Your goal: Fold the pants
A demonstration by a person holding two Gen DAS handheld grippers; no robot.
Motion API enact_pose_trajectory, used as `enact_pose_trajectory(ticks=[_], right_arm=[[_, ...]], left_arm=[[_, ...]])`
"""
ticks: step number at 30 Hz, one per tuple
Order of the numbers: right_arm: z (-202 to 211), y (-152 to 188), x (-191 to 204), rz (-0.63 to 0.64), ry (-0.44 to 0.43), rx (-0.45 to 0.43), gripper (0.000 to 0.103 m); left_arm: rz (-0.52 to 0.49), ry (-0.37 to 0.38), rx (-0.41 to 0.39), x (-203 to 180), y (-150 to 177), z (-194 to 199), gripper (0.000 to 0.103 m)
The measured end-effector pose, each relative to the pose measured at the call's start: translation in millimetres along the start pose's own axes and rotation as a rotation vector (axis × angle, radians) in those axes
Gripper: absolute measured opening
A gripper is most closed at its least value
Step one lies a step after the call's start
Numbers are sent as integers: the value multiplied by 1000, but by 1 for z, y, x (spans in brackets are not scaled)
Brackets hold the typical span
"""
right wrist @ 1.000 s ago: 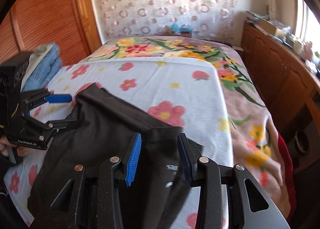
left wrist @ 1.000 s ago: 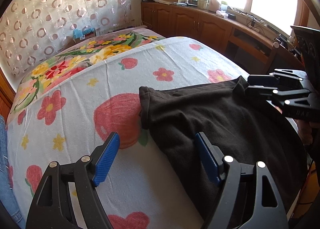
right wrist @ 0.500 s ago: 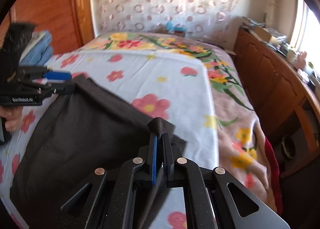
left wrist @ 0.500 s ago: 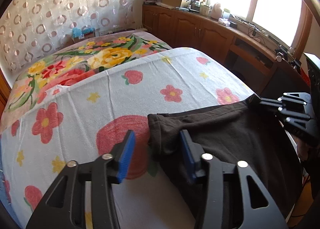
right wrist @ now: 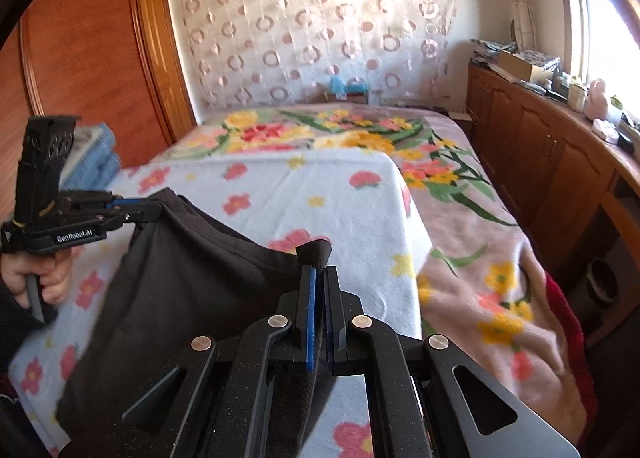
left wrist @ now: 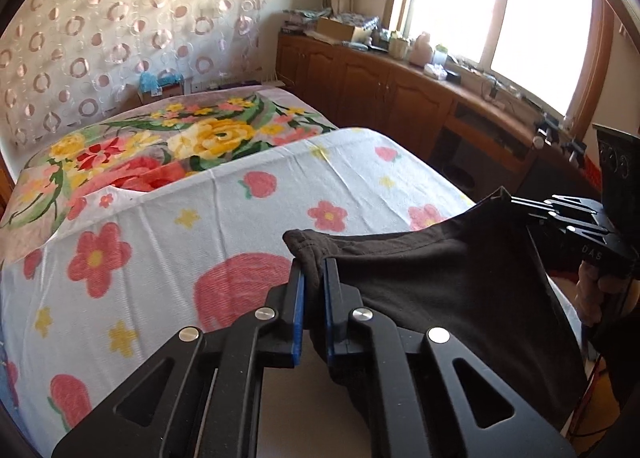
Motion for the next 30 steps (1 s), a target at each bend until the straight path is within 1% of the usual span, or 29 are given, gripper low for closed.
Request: enact_pose_trajectory(ticks=[2, 5, 12, 15, 16, 17, 18, 19, 21, 23, 25, 28, 30], right_arm=[[-3, 0, -3, -9, -12, -12, 3], [-16, 0, -7, -9, -9, 11, 3], [-54, -6, -16, 7, 22, 135, 3], [-52, -7, -16, 8, 29, 147, 3], [-49, -7, -16, 4, 28, 145, 3], [-46, -6, -17, 0, 29, 144, 3], [-41, -6, -16, -4, 37, 141, 5], [-36, -5, -15, -6, 41, 134, 10], [-24, -3, -14, -11, 42, 115, 12], [-9, 1, -6, -7, 45, 93, 14], [3, 8, -2, -3, 54, 71, 23], [23, 18, 2, -5, 58, 37, 29], [36, 27, 7, 3, 64, 23, 31]], left_arm=[[5, -13, 13, 4, 1, -4, 9], [19, -30, 41, 10, 2, -13, 9], [8, -72, 52, 7, 6, -13, 9], [7, -89, 62, 6, 9, -8, 20], [5, -98, 60, 5, 11, -5, 29], [2, -100, 56, 4, 13, -1, 42], [1, -98, 51, 4, 14, 2, 49], [3, -93, 45, 3, 16, 5, 54], [3, -84, 42, 0, 19, 12, 62], [0, -75, 34, -3, 23, 19, 76], [-3, -63, 21, -8, 26, 27, 80], [-1, -48, 18, -15, 31, 36, 80], [-13, -66, 8, -21, 36, 42, 80]])
Point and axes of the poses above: each gripper's, at about its wrist camera, not at the fingertips, and z roughly against the way its jaws point, x to its left, y to its underside, the point moved 3 cm from there along -z, roughly the way its jaws point, and after that the axes turned 9 degrees about x, right-handed, at the moved point
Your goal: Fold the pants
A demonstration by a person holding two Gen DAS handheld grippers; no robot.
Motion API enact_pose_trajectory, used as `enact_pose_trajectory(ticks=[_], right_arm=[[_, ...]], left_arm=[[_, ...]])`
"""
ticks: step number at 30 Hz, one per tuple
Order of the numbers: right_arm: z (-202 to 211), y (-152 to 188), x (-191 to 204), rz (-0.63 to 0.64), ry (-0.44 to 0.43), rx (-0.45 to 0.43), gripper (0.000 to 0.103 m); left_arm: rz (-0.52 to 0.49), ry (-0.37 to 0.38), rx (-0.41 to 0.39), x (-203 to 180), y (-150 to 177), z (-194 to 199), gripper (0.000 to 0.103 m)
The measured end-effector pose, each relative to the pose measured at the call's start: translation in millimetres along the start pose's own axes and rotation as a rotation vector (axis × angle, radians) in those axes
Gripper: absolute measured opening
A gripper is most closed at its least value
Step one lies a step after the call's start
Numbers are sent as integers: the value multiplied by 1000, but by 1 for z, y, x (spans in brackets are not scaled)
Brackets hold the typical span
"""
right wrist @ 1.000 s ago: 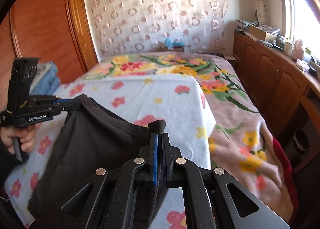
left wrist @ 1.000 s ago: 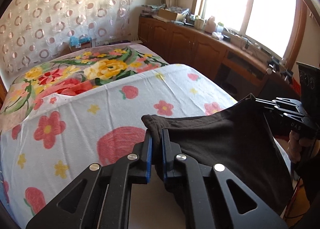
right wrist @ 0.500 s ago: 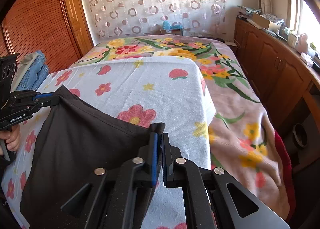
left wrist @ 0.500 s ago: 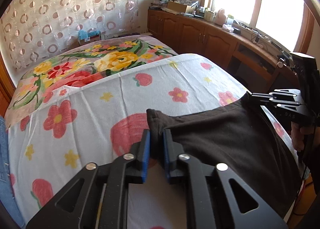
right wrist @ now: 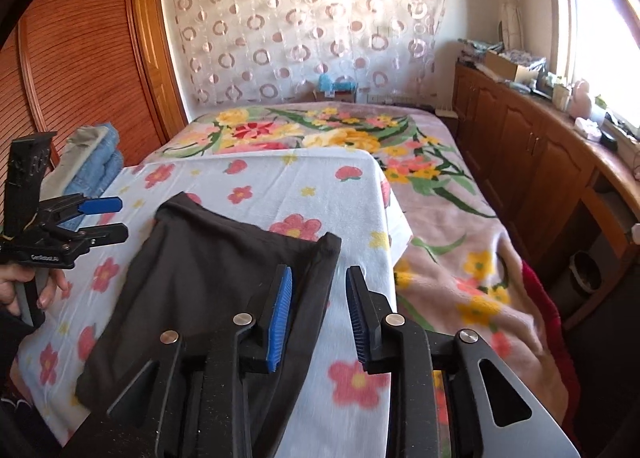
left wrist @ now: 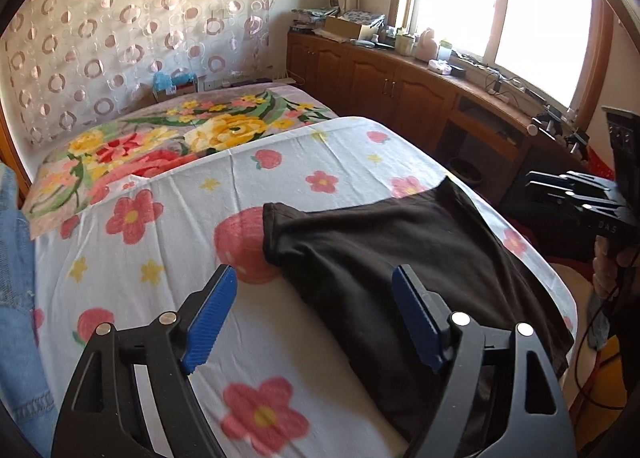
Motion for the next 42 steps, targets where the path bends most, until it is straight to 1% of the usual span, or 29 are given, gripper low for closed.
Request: enact_pose_trajectory(ticks=[2, 4, 12, 17, 22, 29, 33, 34, 35, 36, 38, 41, 42], right_arm=[[10, 11, 4, 5, 9, -13, 32], [19, 22, 7, 5, 8, -19, 33], [39, 52, 15, -11, 0, -28, 34], [52, 69, 20, -36, -8, -21, 34], [58, 83, 25, -54, -19, -2, 34], [56, 100, 30, -91, -35, 42, 34], [53, 105, 28, -112, -42, 68, 34], [52, 106, 27, -118, -47, 73, 34], [50, 107, 28, -122, -52, 77, 34], [49, 108, 28, -127, -58, 84, 34], [46, 111, 28, -129, -67, 94, 34], [43, 112, 29, -129, -72, 104, 34], [43, 113, 29, -131, -74, 105, 34]], left_arm=[[-20, -14, -4, -7, 6, 7, 80], [-31, -11, -6, -14, 13, 13, 80], [-52, -18, -27, -37, 39, 40, 80], [-46, -8, -37, -42, 54, 52, 80], [-40, 3, -33, -47, 71, 57, 80], [-38, 22, 2, -50, 102, 52, 80], [-32, 51, 16, -54, 115, 51, 80], [-34, 59, 18, -56, 118, 51, 79], [-39, 72, 22, -58, 120, 50, 72], [-47, 82, 29, -61, 122, 49, 69], [-65, 91, 40, -69, 126, 46, 59], [-92, 119, 50, -81, 129, 43, 51], [-101, 126, 52, -84, 131, 42, 50]])
Point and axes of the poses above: each gripper's, at about its wrist camera, not at the fingertips, and z roughly against the way its jaws point, x to its left, y to its underside, the point moved 3 cm from there along -z, roughly the way its jaws point, and after that the axes turned 9 degrees about x, right-handed, at the moved point
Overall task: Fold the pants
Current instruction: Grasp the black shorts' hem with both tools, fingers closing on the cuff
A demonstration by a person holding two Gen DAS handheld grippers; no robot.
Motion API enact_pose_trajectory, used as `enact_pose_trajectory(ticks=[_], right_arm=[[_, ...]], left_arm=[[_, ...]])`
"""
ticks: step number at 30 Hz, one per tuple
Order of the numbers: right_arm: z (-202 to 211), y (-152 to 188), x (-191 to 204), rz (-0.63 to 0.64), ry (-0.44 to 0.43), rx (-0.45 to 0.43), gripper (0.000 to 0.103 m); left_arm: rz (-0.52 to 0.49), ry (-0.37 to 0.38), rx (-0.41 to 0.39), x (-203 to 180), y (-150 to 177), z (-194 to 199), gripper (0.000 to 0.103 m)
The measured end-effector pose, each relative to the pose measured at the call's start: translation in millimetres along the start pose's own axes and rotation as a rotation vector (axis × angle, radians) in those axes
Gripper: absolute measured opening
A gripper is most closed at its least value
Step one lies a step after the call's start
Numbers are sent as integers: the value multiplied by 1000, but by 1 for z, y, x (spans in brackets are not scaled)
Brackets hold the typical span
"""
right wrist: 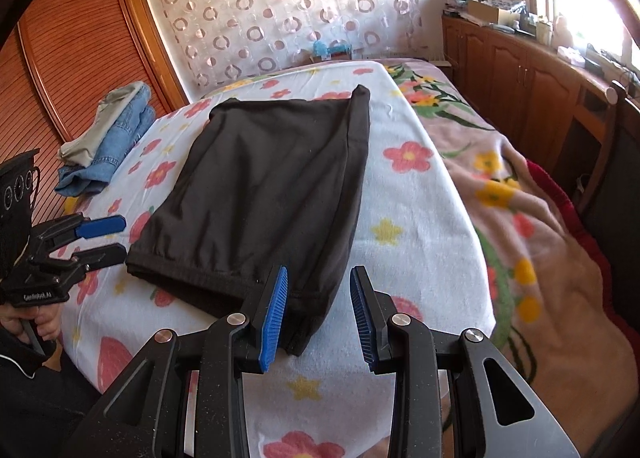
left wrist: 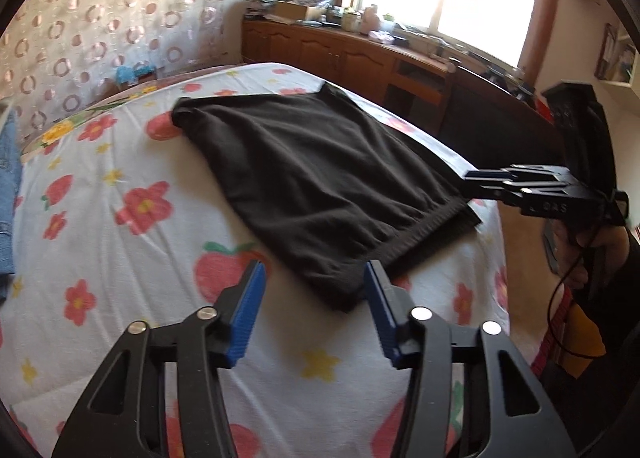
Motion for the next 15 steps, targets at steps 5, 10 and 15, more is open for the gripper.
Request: enact_pose_trajectory(ticks=[5, 10, 15], right_arm=[[-4, 2, 1, 0, -5, 6, 34], [-9, 4, 3, 5, -13, 18, 34], [-10, 3, 2, 6, -11, 21, 12]], left_arm=[[-35, 24, 11, -13, 3, -3, 45], [-52, 11, 30, -16, 4, -11, 33], [-43, 16, -6, -13, 5, -7, 18]])
Point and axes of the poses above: each gripper's, at about its wrist camera, not at the fingertips, and z roughly against the way its jaws point, x to its left, y to its underside, the point moved 3 cm from there along -z, roughly the way its jaws point, and after that the axes turned 9 degrees about x, right-handed, at the moved point
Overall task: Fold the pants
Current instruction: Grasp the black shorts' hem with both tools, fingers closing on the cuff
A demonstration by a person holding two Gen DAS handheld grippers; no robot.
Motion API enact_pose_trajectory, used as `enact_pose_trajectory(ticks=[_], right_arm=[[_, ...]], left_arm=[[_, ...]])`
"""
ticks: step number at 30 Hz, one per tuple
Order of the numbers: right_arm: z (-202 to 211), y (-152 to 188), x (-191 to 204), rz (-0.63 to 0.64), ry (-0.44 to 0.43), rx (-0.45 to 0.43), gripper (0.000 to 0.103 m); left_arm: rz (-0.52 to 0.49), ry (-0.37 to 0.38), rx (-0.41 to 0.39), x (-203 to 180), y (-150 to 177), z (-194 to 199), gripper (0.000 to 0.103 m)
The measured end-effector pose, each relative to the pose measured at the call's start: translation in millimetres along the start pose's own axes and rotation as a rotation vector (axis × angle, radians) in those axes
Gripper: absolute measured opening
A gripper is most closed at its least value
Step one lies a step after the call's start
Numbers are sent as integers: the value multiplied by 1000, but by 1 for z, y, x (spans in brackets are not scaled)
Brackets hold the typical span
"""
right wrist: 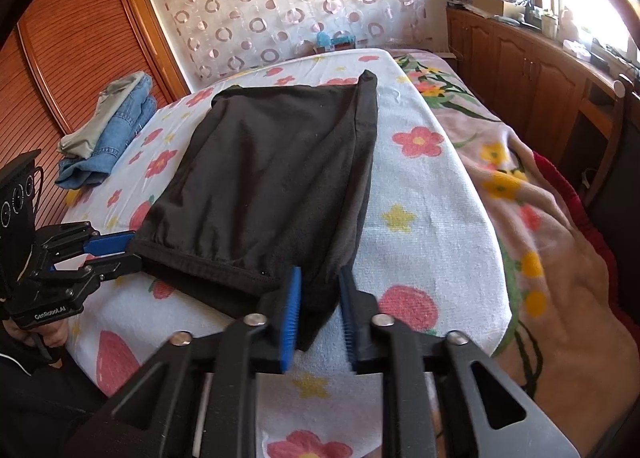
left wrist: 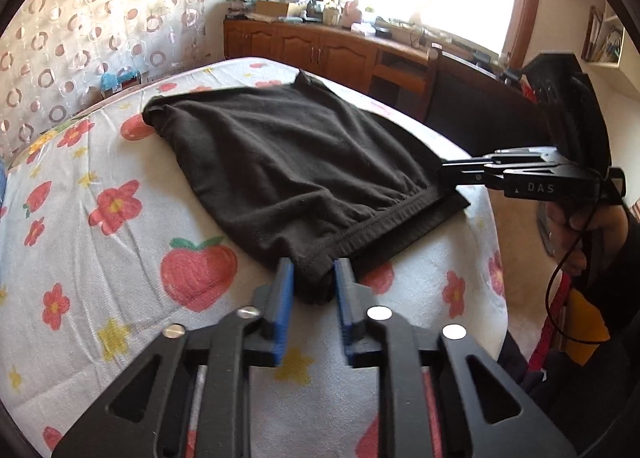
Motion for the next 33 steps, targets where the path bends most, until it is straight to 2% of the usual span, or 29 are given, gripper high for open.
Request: enact_pose_trajectory(ticks=[1, 6, 13, 19, 24, 26, 27, 28, 33], right_arm=[[3, -1, 1, 2, -2, -10, 9], [19, -4, 7, 16, -26, -61, 8], [20, 6, 18, 16, -52, -33, 7], [1, 15, 19, 13, -16, 23, 8], [4, 16, 22, 18, 29, 8, 8], [5, 16, 24, 27, 45, 7, 12], [4, 16, 25, 29, 62, 5, 21], [4, 16, 25, 30, 77, 3, 25], [0, 17, 25, 12, 81, 9, 32]], left_arm=[[4, 2, -12, 1, 0, 3, 17], [23, 7, -51, 3, 1, 15, 17], [60, 6, -28, 11, 10, 15, 17], [84, 0, 15, 16, 11, 3, 17], [87, -1, 21, 16, 12, 1, 17], [92, 0, 23, 17, 13, 0, 17], [94, 1, 23, 17, 13, 0, 17], [95, 1, 23, 17, 13, 0, 17], [94, -1, 24, 17, 14, 0, 17]])
Point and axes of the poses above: each gripper's, at about its wrist camera, not at the fingertips, and z roughly against the way its jaws point, x to its left, y to its underside, the point moved 3 cm from there along -z, roughly the way its jaws point, and after that the axes turned 9 degrees about x, right-handed, at the moved point
